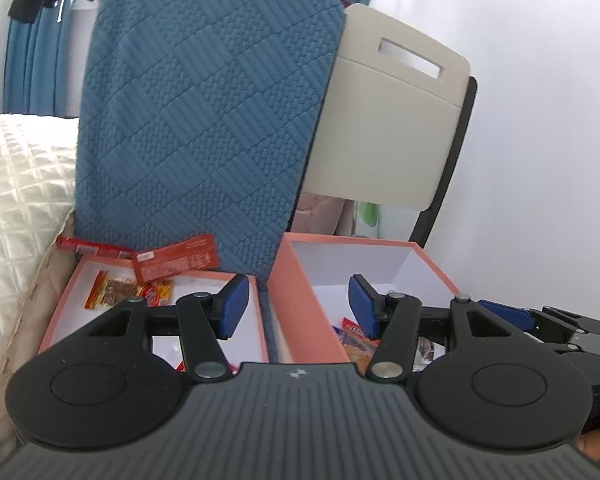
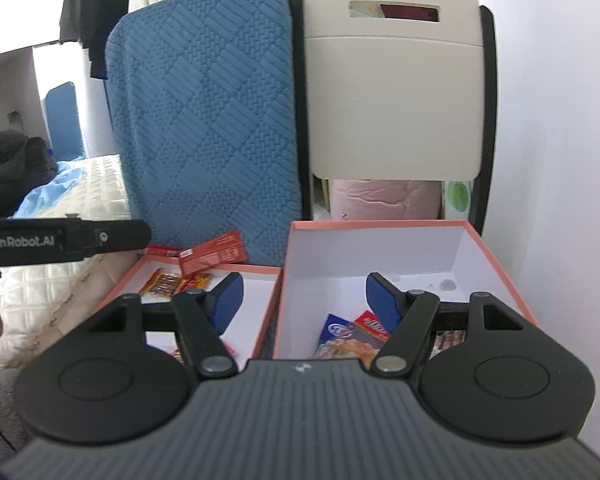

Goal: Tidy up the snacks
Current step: 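Move both open tools back over the snack tray toward the jerky pack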

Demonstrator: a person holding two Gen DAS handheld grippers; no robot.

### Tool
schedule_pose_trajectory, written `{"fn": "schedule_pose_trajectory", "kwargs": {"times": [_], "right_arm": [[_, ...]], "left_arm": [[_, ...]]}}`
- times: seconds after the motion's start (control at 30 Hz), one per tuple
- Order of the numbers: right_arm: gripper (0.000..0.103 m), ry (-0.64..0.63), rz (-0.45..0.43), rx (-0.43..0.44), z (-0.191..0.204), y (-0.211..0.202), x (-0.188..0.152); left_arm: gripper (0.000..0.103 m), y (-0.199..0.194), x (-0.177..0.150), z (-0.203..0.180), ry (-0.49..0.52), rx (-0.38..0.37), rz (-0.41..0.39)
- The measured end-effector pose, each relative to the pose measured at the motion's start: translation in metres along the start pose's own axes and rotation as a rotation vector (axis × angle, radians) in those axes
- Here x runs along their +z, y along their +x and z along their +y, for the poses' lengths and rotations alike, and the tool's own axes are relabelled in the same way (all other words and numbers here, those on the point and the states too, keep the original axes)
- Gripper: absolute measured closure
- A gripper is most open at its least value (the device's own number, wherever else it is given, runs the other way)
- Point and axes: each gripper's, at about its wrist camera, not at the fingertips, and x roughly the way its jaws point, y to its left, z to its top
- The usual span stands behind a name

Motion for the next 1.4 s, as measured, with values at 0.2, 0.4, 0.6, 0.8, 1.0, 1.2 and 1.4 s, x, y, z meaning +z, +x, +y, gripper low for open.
{"fn": "schedule_pose_trajectory", "kwargs": {"times": [0.2, 0.4, 0.6, 0.8, 1.0, 1.2, 1.4], "right_arm": [[0.033, -0.028, 0.005, 0.025, 0.02, 0.003, -0.01], [0.033, -0.043, 0.023, 0.056, 0.039, 0.008, -0.022], [0.033, -0.052, 0.05, 0.081, 0.058, 0.014, -0.035], [0.033, -0.062, 0.071, 0.109, 0.074, 0.02, -0.047], [0.033, -0.085, 0.099, 0.137, 0.089, 0.027, -0.06], [0.033, -0.099, 0.138, 0.142, 0.095, 0.038, -0.074], [0.033, -0.111, 0.166, 0.14, 0.095, 0.055, -0.08]], "left_arm": [[0.042, -0.002, -0.01, 0.017, -0.026, 0.017, 0.011], [0.042, -0.003, -0.024, 0.036, -0.06, 0.031, 0.035], [0.042, -0.005, -0.034, 0.055, -0.087, 0.049, 0.051], [0.042, -0.008, -0.042, 0.07, -0.102, 0.069, 0.065], [0.042, -0.005, -0.05, 0.081, -0.12, 0.077, 0.091], [0.042, 0.007, -0.052, 0.087, -0.117, 0.087, 0.109], [0.042, 0.024, -0.049, 0.094, -0.111, 0.102, 0.136]]}}
